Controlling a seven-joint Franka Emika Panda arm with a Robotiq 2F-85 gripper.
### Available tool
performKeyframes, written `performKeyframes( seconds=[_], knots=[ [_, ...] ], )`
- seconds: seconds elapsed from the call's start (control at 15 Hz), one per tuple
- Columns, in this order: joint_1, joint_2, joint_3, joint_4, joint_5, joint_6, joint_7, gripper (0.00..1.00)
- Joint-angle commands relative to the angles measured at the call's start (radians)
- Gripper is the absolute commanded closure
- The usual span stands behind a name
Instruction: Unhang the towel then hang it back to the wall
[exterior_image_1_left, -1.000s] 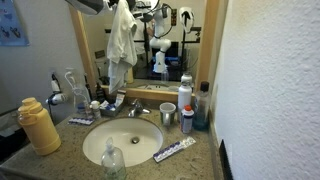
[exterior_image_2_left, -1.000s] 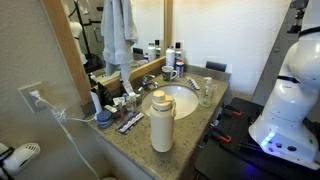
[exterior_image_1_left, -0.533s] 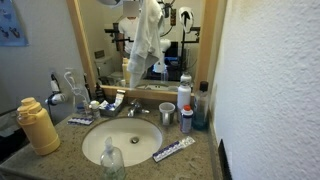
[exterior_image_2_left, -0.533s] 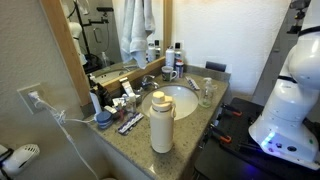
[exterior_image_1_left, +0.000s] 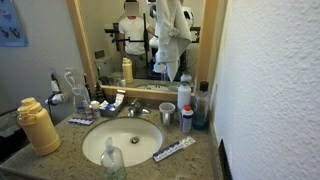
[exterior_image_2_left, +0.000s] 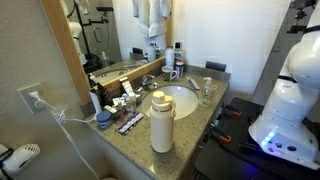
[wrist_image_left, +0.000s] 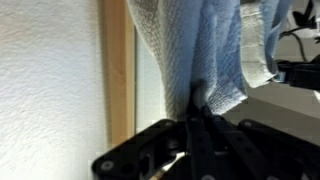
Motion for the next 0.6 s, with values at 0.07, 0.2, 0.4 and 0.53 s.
performKeyframes(
  seconds=[0.07,0.2,0.4,0.53],
  knots=[
    [-0.006,-0.111,0.004,-0.024,0.000,-0.248,-0.035,0.99],
    [-0.049,-0.128,0.021,-0.006,-0.013,-0.317,-0.046,0.99],
    [-0.087,-0.141,0.006,0.013,-0.038,-0.350,-0.051,0.99],
    [-0.116,-0.137,-0.013,0.029,-0.054,-0.335,-0.042,0.99]
  ],
)
